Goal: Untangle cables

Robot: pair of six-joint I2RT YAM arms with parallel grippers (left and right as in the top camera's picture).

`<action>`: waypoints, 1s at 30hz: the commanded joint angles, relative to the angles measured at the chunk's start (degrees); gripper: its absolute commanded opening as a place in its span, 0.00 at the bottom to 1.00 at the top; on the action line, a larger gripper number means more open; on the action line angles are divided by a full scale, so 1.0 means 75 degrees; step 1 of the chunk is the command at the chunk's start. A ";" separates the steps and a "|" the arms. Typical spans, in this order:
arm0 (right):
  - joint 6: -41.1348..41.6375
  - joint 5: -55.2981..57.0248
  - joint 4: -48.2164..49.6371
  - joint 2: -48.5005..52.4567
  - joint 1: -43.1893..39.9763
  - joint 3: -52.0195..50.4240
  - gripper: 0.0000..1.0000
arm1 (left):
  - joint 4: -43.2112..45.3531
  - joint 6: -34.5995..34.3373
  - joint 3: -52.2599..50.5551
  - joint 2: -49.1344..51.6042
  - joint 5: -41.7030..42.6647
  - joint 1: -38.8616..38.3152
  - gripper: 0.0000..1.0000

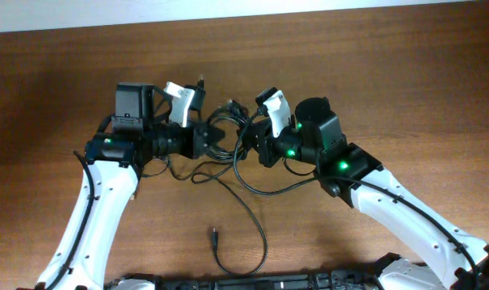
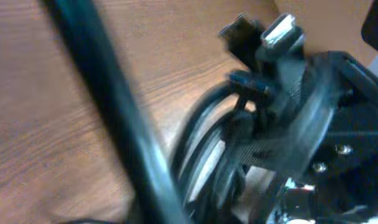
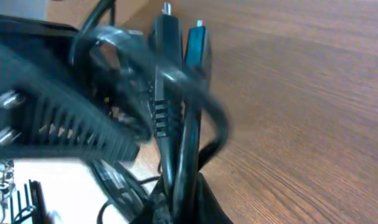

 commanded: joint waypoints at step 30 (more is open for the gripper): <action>-0.1571 0.0160 -0.0950 -0.0189 -0.0032 0.0032 0.04 | 0.1871 -0.2850 0.0055 0.0012 -0.3450 -0.0557 0.43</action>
